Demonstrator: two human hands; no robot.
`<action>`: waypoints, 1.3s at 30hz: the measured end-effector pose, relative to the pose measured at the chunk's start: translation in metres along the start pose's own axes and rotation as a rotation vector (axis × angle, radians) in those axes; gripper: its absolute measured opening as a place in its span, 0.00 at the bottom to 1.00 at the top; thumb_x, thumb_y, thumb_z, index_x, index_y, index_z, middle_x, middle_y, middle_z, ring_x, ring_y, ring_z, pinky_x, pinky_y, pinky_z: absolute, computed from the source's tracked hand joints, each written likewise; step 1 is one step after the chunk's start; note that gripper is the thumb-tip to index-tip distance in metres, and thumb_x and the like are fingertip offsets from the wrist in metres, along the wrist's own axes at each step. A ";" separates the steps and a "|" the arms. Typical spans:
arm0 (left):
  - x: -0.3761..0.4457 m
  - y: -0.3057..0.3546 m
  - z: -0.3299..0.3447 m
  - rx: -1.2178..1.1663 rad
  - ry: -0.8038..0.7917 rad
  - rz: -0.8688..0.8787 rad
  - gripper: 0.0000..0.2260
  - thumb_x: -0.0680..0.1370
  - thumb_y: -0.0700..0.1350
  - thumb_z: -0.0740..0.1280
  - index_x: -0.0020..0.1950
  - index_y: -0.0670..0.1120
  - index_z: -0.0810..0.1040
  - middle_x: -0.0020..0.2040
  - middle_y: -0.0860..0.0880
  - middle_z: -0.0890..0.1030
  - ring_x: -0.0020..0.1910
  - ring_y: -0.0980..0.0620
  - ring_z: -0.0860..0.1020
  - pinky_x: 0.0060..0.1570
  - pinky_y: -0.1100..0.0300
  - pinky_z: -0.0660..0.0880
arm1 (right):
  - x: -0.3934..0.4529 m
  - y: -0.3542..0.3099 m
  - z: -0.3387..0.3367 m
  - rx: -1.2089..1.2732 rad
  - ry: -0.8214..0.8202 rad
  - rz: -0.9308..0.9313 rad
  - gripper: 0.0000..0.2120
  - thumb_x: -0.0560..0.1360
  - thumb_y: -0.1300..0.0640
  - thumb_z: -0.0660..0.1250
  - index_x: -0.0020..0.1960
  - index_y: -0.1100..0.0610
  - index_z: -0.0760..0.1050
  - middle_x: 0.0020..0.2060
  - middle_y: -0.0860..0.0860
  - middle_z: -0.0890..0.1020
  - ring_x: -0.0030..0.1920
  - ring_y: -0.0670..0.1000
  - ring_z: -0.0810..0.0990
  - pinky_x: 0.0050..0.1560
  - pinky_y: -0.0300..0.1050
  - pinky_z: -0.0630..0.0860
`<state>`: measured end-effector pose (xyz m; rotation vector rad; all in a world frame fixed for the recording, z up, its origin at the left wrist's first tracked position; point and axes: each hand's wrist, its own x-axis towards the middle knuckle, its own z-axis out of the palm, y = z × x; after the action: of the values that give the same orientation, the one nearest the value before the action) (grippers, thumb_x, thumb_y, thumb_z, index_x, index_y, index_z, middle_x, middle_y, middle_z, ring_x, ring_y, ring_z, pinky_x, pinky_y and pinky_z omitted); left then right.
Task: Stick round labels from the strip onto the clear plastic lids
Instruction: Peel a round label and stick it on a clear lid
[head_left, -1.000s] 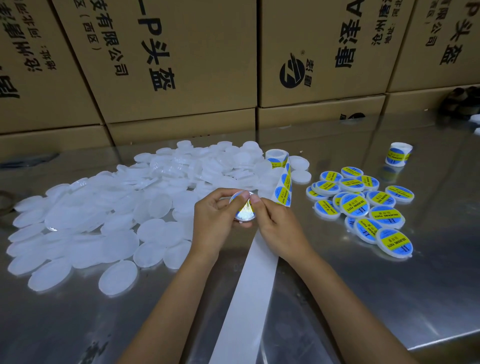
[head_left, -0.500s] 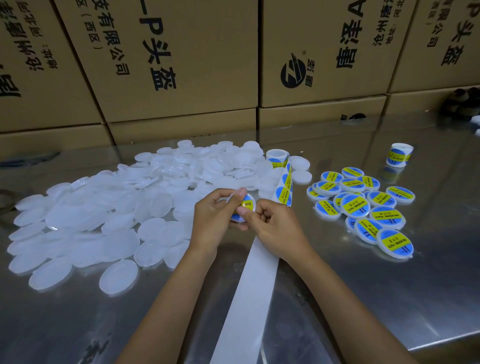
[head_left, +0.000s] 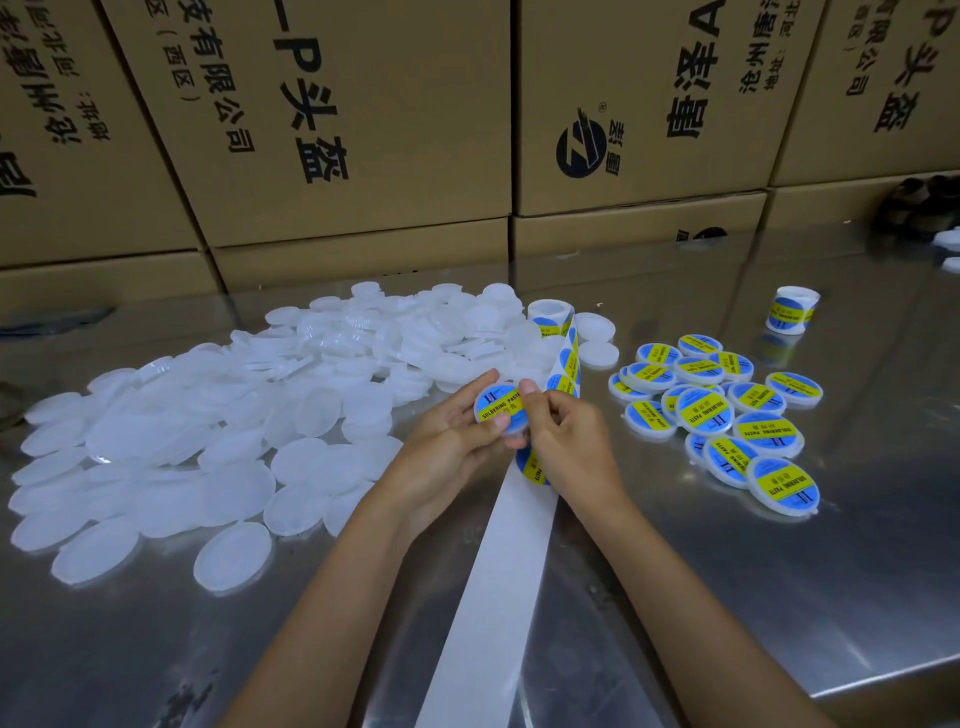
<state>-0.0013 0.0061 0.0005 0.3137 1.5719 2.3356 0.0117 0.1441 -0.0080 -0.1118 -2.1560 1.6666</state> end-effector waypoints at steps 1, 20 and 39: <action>0.001 0.000 0.000 -0.033 0.017 0.000 0.19 0.80 0.36 0.66 0.71 0.45 0.73 0.59 0.46 0.85 0.57 0.46 0.84 0.50 0.58 0.81 | 0.000 0.000 -0.001 0.004 0.001 -0.013 0.27 0.81 0.47 0.63 0.38 0.71 0.70 0.32 0.65 0.75 0.32 0.50 0.70 0.34 0.43 0.68; 0.003 -0.023 0.003 0.740 0.046 0.152 0.12 0.75 0.42 0.76 0.53 0.58 0.81 0.49 0.57 0.85 0.51 0.59 0.82 0.54 0.66 0.77 | 0.031 0.015 -0.048 0.434 0.396 0.433 0.18 0.82 0.48 0.60 0.38 0.56 0.75 0.29 0.50 0.73 0.24 0.46 0.67 0.24 0.40 0.66; -0.011 0.020 -0.034 1.811 0.430 -0.078 0.17 0.79 0.48 0.62 0.68 0.54 0.74 0.68 0.49 0.71 0.69 0.44 0.66 0.67 0.46 0.61 | 0.014 0.025 -0.017 -0.389 -0.154 -0.104 0.03 0.75 0.60 0.67 0.43 0.57 0.79 0.41 0.49 0.82 0.43 0.48 0.78 0.42 0.35 0.72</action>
<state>-0.0054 -0.0341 0.0063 0.0521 3.2676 0.2418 0.0006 0.1713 -0.0243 0.0200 -2.5325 1.2180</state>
